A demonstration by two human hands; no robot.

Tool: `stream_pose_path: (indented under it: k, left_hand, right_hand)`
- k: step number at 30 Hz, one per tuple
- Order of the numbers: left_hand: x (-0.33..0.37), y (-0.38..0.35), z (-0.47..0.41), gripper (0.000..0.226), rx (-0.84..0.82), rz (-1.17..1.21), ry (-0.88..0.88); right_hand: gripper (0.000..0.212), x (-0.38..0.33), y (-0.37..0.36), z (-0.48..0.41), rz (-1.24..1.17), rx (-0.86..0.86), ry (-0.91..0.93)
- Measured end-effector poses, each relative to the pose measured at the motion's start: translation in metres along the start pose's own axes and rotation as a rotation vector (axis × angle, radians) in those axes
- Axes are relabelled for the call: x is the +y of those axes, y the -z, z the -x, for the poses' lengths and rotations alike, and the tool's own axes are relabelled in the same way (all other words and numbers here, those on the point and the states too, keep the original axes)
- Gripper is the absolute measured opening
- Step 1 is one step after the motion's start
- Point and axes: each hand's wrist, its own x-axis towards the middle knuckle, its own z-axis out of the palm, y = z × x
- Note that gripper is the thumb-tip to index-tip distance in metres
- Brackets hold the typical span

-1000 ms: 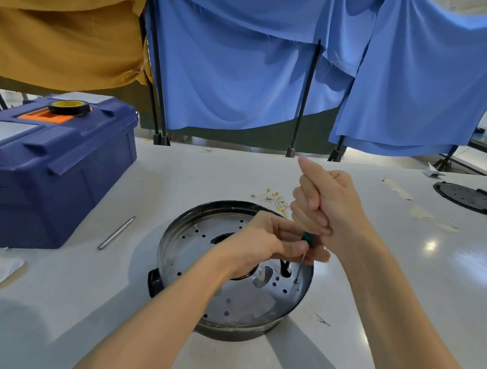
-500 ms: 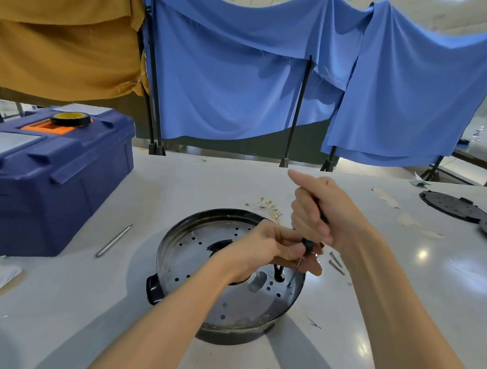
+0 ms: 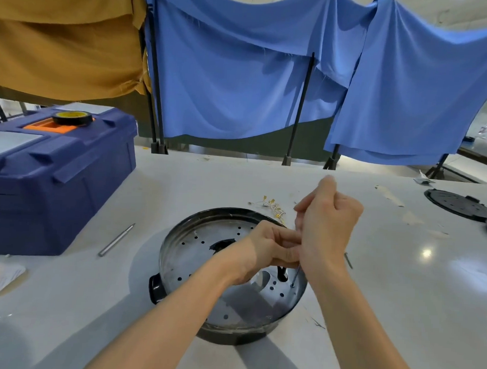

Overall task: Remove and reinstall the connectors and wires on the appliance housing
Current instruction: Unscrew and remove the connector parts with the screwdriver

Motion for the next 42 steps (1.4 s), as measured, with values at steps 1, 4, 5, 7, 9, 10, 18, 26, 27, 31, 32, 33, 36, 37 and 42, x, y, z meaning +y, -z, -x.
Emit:
stream_pose_path:
  k: [1, 4, 5, 7, 9, 10, 18, 26, 27, 31, 32, 33, 36, 37, 42]
  left_hand:
    - [0.0, 0.002, 0.0, 0.028, 0.01, 0.035, 0.005]
    - [0.0, 0.006, -0.001, 0.018, -0.03, 0.098, 0.019]
    - [0.0, 0.005, -0.001, 0.019, -0.059, 0.097, 0.02]
    - [-0.002, 0.007, -0.001, 0.019, -0.099, 0.099, 0.02]
    - [-0.003, 0.011, 0.0, 0.02, -0.108, 0.109, 0.028]
    - [-0.004, 0.013, 0.001, 0.02, -0.105, 0.112, 0.027]
    - [-0.002, 0.016, 0.002, 0.021, -0.039, 0.11, 0.008]
    - [-0.002, 0.005, -0.001, 0.024, -0.04, 0.033, -0.01]
    - [-0.003, 0.002, -0.003, 0.024, -0.04, 0.005, -0.01]
    - [-0.004, 0.0, -0.005, 0.02, -0.049, 0.023, -0.009]
    - [-0.003, 0.001, -0.004, 0.022, -0.065, 0.046, -0.006]
    - [-0.002, 0.002, -0.003, 0.023, -0.088, 0.059, -0.002]
    - [-0.002, 0.004, -0.003, 0.018, -0.13, 0.066, -0.001]
    - [-0.003, 0.006, -0.003, 0.018, -0.126, 0.077, 0.008]
    - [-0.004, 0.009, -0.004, 0.026, -0.03, 0.048, -0.017]
  right_hand:
    - [0.065, -0.003, 0.004, -0.009, -0.048, -0.201, -0.126]
    - [0.062, -0.017, 0.022, -0.037, -0.104, -0.783, -0.341]
    - [0.062, -0.018, 0.023, -0.042, -0.126, -0.9, -0.34]
    - [0.061, -0.016, 0.021, -0.042, -0.217, -1.027, -0.362]
    - [0.062, -0.01, 0.017, -0.035, -0.284, -1.039, -0.353]
    - [0.063, -0.008, 0.016, -0.03, -0.288, -1.017, -0.318]
    - [0.069, -0.009, 0.013, 0.0, -0.179, -0.471, -0.061]
    - [0.069, -0.003, 0.003, 0.016, -0.003, 0.183, 0.129]
    - [0.069, -0.002, 0.004, 0.018, -0.022, 0.236, 0.132]
    - [0.06, -0.005, 0.021, 0.006, -0.18, -0.074, -0.082]
    - [0.059, -0.01, 0.027, -0.002, -0.189, -0.298, -0.178]
    - [0.06, -0.016, 0.033, -0.011, -0.182, -0.517, -0.255]
    - [0.062, -0.019, 0.039, -0.027, -0.223, -0.879, -0.303]
    - [0.062, -0.017, 0.037, -0.026, -0.25, -0.892, -0.296]
    - [0.062, -0.005, 0.016, -0.018, -0.223, -0.356, -0.175]
